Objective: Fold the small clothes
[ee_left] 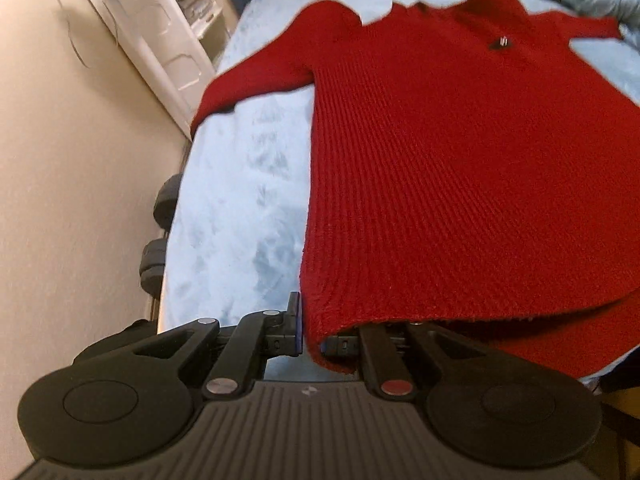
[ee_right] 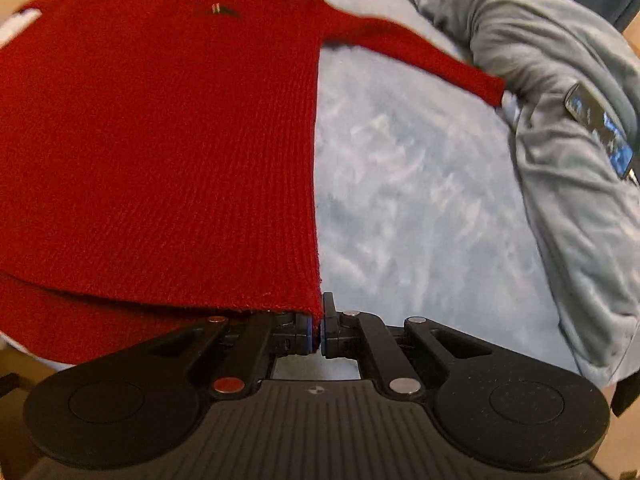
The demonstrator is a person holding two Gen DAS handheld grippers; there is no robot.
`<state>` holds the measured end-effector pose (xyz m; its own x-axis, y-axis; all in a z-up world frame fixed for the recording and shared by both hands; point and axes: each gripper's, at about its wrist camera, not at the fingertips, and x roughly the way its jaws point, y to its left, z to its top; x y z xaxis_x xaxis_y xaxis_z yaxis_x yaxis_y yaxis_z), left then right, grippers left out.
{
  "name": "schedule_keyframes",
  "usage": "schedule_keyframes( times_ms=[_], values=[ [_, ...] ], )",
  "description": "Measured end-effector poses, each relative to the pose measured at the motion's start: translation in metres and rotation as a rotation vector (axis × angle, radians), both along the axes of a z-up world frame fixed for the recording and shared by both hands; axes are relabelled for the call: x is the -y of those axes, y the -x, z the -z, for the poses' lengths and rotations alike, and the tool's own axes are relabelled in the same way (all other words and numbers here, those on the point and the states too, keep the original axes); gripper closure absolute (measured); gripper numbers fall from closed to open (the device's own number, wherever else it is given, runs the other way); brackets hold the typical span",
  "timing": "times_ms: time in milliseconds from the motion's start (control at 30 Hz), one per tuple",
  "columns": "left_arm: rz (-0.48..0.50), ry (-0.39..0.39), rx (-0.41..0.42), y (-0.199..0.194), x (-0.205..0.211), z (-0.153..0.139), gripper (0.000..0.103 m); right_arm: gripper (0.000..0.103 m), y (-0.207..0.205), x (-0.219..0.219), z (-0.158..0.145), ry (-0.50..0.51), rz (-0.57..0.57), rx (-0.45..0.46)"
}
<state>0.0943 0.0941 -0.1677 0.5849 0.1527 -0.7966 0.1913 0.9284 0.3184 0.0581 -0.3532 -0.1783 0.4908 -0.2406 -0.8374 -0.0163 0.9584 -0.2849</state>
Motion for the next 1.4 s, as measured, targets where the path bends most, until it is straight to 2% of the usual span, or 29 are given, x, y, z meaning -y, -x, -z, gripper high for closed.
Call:
schedule_keyframes(
  times_ms=[67,167,200,233,267,300,333,367,433,500,567,667,733,800,867,933,1000,1033,1067,1100,1133,1233,1300,1400],
  values=[
    [0.004,0.002,0.005,0.006,0.000,-0.005,0.095,0.101,0.007,0.000,-0.004,-0.004,-0.018,0.010],
    [-0.007,0.003,-0.031,0.007,0.002,0.014,0.089,0.100,0.012,-0.007,0.014,0.000,-0.030,-0.013],
    [-0.031,0.033,-0.056,0.005,-0.002,0.019,0.079,0.100,0.013,-0.010,0.018,-0.014,-0.027,-0.032],
    [-0.058,0.070,-0.066,0.005,-0.008,0.018,0.051,0.096,0.013,-0.009,0.020,-0.031,-0.011,-0.046],
    [-0.076,0.111,-0.059,0.006,-0.016,0.015,0.038,0.085,0.015,-0.010,0.017,-0.052,-0.001,-0.053],
    [-0.097,0.153,-0.021,0.010,-0.025,0.007,0.014,0.077,0.018,-0.009,0.012,-0.075,0.002,-0.063],
    [-0.126,0.186,0.020,0.014,-0.035,-0.001,0.002,0.061,0.021,-0.007,0.005,-0.098,0.006,-0.063],
    [-0.156,0.221,0.054,0.016,-0.045,-0.008,0.000,0.051,0.025,-0.005,-0.006,-0.127,0.012,-0.042],
    [-0.221,0.306,0.122,0.009,-0.069,-0.023,0.000,0.050,0.027,0.000,-0.029,-0.178,0.033,0.019],
    [-0.306,0.396,0.189,-0.016,-0.091,-0.035,0.000,0.048,0.024,0.006,-0.051,-0.227,0.078,0.093],
    [-0.387,0.487,0.241,-0.063,-0.108,-0.044,0.000,0.047,0.013,0.006,-0.063,-0.237,0.130,0.143],
    [-0.480,0.628,0.293,-0.154,-0.126,-0.046,0.000,0.047,-0.014,0.001,-0.066,-0.249,0.173,0.176],
    [-0.554,0.719,0.258,-0.225,-0.139,-0.031,0.000,0.047,-0.030,-0.004,-0.061,-0.251,0.185,0.164],
    [-0.651,0.820,0.217,-0.279,-0.151,-0.009,0.000,0.047,-0.045,-0.013,-0.054,-0.252,0.179,0.134],
    [-0.733,0.936,0.177,-0.319,-0.161,0.019,0.001,0.047,-0.054,-0.020,-0.047,-0.247,0.155,0.109],
    [-0.770,1.004,0.148,-0.346,-0.169,0.037,0.001,0.047,-0.062,-0.027,-0.040,-0.232,0.131,0.083],
    [-0.813,0.998,0.121,-0.368,-0.170,0.054,0.002,0.047,-0.071,-0.029,-0.033,-0.217,0.114,0.056],
    [-0.823,0.989,0.127,-0.373,-0.173,0.063,0.002,0.047,-0.075,-0.029,-0.030,-0.211,0.112,0.048],
    [-0.832,0.965,0.158,-0.376,-0.174,0.063,0.008,0.047,-0.079,-0.029,-0.027,-0.206,0.114,0.041],
    [-0.853,0.894,0.203,-0.378,-0.172,0.057,0.064,0.047,-0.082,-0.028,-0.023,-0.202,0.119,0.034],
    [-0.894,0.810,0.203,-0.381,-0.174,0.052,0.089,0.048,-0.086,-0.027,-0.021,-0.200,0.121,0.031],
    [-0.991,0.857,0.286,-0.356,-0.194,0.035,0.089,0.048,-0.092,-0.029,-0.019,-0.208,0.113,0.046],
    [-1.011,0.879,0.331,-0.327,-0.200,0.020,0.089,0.048,-0.093,-0.031,-0.019,-0.225,0.102,0.062],
    [-1.006,0.805,0.341,-0.310,-0.192,0.011,0.089,0.048,-0.093,-0.034,-0.015,-0.246,0.086,0.062]
  ],
)
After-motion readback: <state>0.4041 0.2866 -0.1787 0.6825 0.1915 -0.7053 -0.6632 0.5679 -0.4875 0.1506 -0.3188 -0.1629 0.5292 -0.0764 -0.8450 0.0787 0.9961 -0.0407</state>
